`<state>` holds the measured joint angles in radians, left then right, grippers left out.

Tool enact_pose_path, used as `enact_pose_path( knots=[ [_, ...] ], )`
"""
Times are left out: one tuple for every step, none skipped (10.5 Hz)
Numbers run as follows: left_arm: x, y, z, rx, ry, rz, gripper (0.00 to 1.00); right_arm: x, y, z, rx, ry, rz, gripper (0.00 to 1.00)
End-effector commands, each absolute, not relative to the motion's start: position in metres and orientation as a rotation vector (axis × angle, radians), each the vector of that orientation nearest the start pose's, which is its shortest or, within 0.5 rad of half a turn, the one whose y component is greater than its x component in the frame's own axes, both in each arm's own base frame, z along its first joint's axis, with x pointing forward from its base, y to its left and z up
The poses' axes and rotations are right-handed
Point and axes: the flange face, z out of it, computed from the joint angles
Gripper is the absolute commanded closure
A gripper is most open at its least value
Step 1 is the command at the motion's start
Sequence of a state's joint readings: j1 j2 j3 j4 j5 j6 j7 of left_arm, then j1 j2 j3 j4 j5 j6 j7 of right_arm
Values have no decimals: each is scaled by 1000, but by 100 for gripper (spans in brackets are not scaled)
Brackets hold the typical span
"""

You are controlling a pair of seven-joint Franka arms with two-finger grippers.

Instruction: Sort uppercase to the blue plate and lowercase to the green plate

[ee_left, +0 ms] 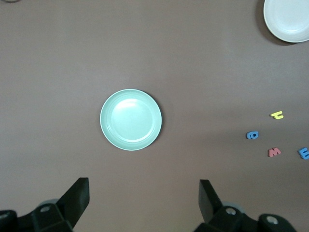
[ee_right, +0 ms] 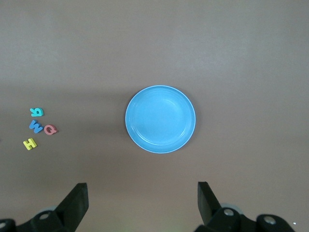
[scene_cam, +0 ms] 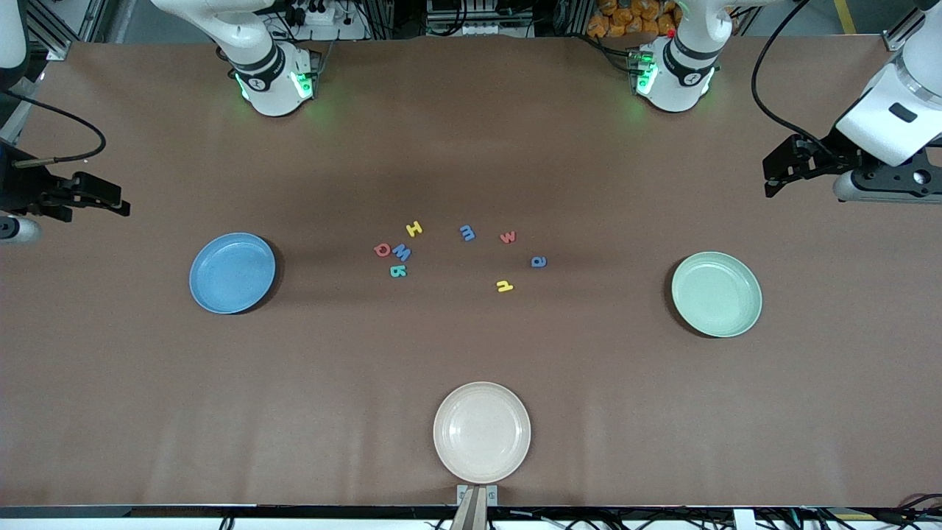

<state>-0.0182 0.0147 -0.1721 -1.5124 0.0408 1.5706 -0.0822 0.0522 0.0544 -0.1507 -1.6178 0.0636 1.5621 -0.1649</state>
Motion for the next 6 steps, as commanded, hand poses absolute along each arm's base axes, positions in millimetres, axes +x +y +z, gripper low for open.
enact_pose_path(
  knots=[
    [547, -100, 648, -3118, 197, -66, 0, 559, -46, 577, -3053, -89, 146, 0],
    [547, -101, 648, -3118, 200, -66, 0, 559, -46, 577, -3053, -89, 146, 0],
    [547, -100, 648, -3116, 200, -66, 0, 559, -46, 577, -3053, -89, 146, 0],
    [547, -100, 647, -3113, 199, -65, 0, 559, -46, 578, -3053, -89, 143, 0],
    [548, -100, 647, -3110, 199, -65, 0, 559, -46, 577, -3053, -89, 146, 0],
    [548, -100, 647, -3110, 201, -65, 0, 559, -46, 577, -3053, -89, 146, 0]
  ],
)
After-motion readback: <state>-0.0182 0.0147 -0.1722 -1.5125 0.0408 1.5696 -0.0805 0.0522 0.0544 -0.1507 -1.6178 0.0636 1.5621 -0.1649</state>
